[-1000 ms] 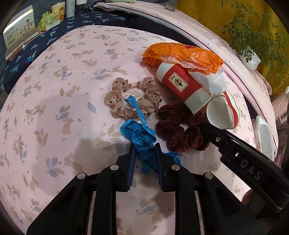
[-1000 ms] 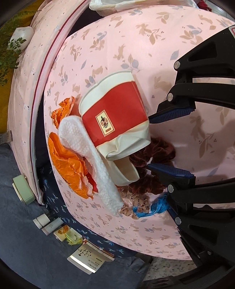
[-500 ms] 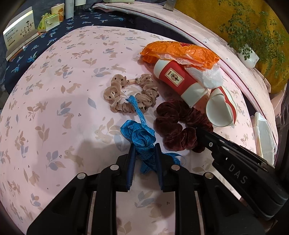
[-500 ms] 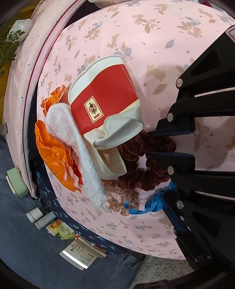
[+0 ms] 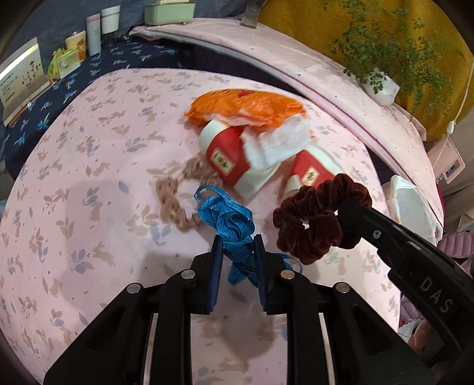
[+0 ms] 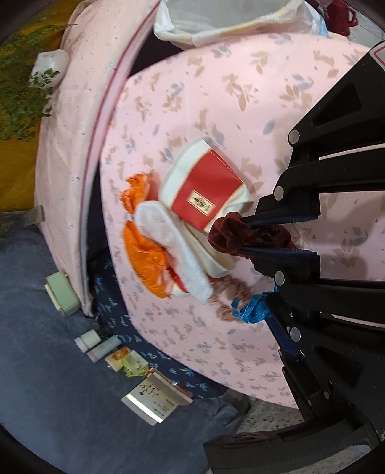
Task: Collect trash
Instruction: 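Grasp the brown scrunchie with the right gripper while the left holds the blue tie, then carry the blue tie and dark red scrunchie with both grippers over the bin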
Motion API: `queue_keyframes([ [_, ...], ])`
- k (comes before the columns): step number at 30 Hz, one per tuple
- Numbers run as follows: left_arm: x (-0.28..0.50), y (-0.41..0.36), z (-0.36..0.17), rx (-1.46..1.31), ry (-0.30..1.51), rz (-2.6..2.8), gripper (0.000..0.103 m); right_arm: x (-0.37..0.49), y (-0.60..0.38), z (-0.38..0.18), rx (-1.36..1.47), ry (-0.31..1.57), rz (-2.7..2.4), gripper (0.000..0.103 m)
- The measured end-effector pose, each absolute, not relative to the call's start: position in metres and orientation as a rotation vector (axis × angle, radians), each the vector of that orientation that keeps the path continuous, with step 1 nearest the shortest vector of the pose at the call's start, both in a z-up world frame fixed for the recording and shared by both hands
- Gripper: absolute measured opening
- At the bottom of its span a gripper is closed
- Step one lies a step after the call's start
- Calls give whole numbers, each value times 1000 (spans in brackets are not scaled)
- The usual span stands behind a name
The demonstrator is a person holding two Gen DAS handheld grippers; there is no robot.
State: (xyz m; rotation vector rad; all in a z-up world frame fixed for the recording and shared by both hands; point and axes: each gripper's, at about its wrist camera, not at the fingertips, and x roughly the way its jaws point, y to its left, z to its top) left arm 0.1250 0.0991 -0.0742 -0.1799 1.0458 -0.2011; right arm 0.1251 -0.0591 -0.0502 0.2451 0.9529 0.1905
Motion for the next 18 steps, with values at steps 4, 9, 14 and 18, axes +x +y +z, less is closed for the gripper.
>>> queue_keyframes([
  [4, 125, 81, -57, -158, 1014, -229, 20, 121, -74, -32, 248, 903, 172, 13],
  [9, 125, 54, -40, -119, 981, -268, 20, 116, -97, -17, 253, 859, 136, 13],
  [14, 126, 24, -28, -81, 958, -309, 20, 108, -130, -5, 259, 812, 76, 13],
  [18, 126, -2, -20, -55, 942, -346, 20, 101, -158, 1, 279, 789, 26, 13],
])
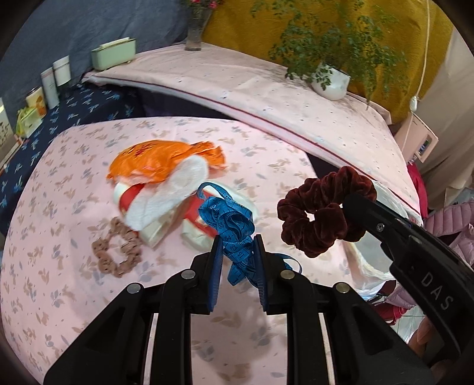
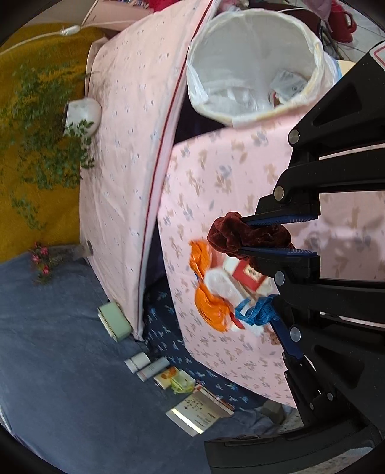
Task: Collect trash
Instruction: 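Carry the blue tie and dark red scrunchie with both grippers over the bin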
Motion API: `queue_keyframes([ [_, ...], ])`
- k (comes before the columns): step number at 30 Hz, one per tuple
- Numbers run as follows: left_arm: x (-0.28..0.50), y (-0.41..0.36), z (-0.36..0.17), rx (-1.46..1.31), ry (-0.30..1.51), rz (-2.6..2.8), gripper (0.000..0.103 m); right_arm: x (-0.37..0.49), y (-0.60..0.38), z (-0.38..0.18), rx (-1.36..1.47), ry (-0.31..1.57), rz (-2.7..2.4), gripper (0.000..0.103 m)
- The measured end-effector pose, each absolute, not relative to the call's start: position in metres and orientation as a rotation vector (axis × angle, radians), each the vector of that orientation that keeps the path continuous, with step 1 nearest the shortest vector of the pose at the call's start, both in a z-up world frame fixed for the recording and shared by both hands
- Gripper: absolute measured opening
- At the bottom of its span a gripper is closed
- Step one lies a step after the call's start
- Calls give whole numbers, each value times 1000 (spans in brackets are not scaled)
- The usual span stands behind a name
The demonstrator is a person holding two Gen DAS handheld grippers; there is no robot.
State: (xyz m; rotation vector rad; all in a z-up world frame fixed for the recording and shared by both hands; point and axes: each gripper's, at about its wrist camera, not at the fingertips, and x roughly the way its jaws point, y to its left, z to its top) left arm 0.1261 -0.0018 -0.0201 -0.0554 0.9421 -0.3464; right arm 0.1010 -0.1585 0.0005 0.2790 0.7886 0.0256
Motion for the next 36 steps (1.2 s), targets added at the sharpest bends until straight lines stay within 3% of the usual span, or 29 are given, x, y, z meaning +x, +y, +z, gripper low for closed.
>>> queue_keyframes([
  [22, 116, -173, -3, 109, 902, -629, 20, 51, -328, -1, 426, 714, -283, 13],
  [36, 117, -237, -14, 163, 925, -693, 20, 46, -375, -11, 448, 713, -361, 13],
])
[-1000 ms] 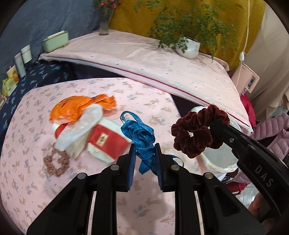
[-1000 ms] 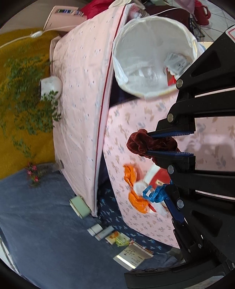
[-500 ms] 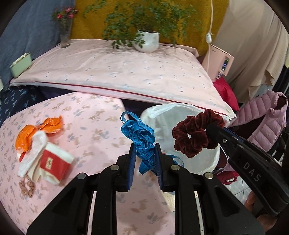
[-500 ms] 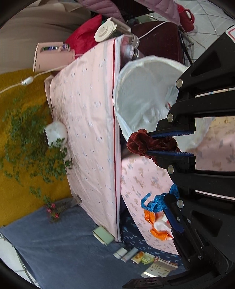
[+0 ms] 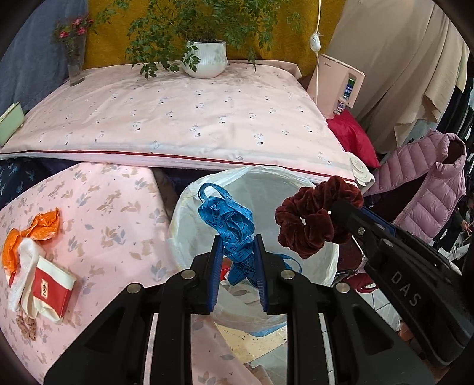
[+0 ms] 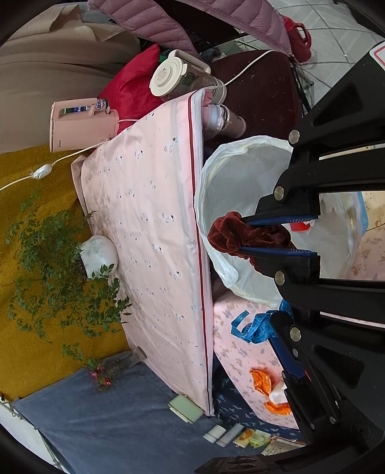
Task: Collect trash
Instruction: 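Carry the blue tie and dark red scrunchie with both grippers over the bin, then open both grippers to drop the tie and scrunchie into the bin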
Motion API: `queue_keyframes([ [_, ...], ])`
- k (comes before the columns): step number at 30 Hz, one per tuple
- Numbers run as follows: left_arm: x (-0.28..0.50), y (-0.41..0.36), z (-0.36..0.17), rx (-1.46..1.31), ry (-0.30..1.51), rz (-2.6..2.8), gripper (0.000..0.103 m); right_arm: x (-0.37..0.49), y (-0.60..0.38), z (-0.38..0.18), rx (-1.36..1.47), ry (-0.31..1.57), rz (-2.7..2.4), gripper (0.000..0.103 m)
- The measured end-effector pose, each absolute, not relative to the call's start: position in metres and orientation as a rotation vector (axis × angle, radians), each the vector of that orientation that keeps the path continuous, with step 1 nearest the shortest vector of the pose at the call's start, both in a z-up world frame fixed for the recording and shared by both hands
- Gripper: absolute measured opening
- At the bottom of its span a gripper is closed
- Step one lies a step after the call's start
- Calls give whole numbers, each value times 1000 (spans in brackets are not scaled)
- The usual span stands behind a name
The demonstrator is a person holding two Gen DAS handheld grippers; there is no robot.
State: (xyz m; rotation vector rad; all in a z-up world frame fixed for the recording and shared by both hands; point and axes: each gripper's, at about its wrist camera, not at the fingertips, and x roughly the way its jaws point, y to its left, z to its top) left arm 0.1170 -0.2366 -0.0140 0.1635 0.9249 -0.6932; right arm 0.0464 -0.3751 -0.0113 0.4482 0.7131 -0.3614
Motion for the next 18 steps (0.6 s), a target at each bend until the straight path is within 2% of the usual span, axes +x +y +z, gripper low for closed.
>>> queue_keyframes([
  [5, 122, -244, -19, 155, 940, -697, 21, 52, -379, -15, 447, 723, -361, 13],
  [9, 127, -241, -21, 143, 933, -657, 41, 59, -377, -18, 445, 733, -357, 19],
  [13, 134, -233, -23, 131, 942, -619, 51, 63, -374, -17, 438, 733, -351, 19],
  [18, 139, -217, -24, 106, 946, -589, 51, 67, -367, -17, 437, 733, -340, 23],
])
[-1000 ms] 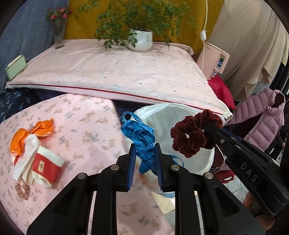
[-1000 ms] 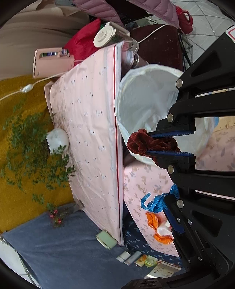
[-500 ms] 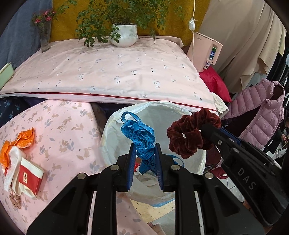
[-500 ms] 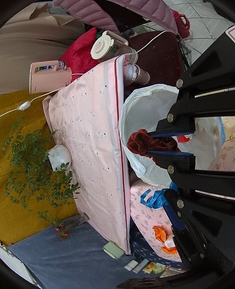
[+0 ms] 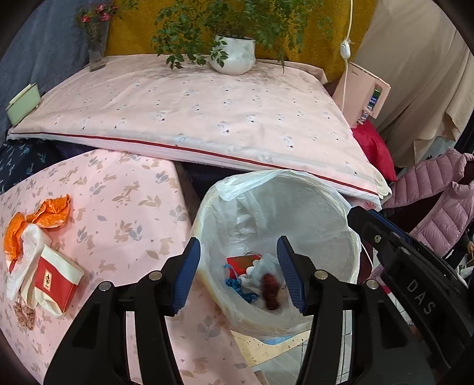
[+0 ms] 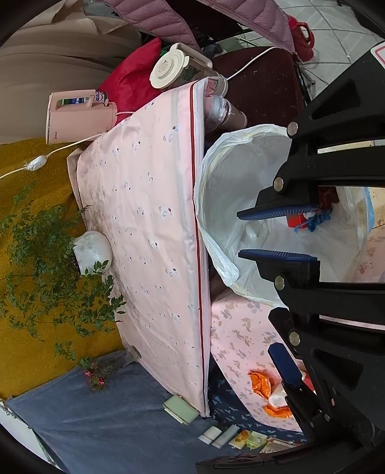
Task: Collect trash
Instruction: 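Open both grippers to drop the tie and scrunchie into the bin, then move both grippers back over the remaining trash pile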
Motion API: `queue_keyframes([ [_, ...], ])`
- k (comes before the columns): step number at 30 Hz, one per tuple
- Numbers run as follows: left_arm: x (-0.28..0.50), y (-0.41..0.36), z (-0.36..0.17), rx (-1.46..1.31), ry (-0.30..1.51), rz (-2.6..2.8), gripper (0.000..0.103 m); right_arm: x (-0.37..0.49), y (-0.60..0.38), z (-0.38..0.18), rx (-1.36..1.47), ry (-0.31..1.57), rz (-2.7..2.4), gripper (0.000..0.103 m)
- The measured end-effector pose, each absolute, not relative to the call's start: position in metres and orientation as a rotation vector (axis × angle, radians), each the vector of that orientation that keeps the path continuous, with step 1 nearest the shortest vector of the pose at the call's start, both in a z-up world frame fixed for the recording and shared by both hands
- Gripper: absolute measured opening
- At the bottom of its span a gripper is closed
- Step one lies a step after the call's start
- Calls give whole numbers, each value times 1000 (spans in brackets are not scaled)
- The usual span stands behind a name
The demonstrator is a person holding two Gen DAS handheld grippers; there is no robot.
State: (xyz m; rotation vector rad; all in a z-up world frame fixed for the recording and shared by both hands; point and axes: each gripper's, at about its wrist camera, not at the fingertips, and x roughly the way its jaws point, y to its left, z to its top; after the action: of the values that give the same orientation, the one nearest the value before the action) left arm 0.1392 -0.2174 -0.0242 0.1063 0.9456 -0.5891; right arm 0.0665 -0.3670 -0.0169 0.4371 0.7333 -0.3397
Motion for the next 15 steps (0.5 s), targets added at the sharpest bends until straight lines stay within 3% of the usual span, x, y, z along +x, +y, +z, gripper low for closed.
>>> queue_keyframes([
  [15, 145, -162, -25, 58, 943, -488, 57, 78, -321, -22, 402, 771, -263, 37],
])
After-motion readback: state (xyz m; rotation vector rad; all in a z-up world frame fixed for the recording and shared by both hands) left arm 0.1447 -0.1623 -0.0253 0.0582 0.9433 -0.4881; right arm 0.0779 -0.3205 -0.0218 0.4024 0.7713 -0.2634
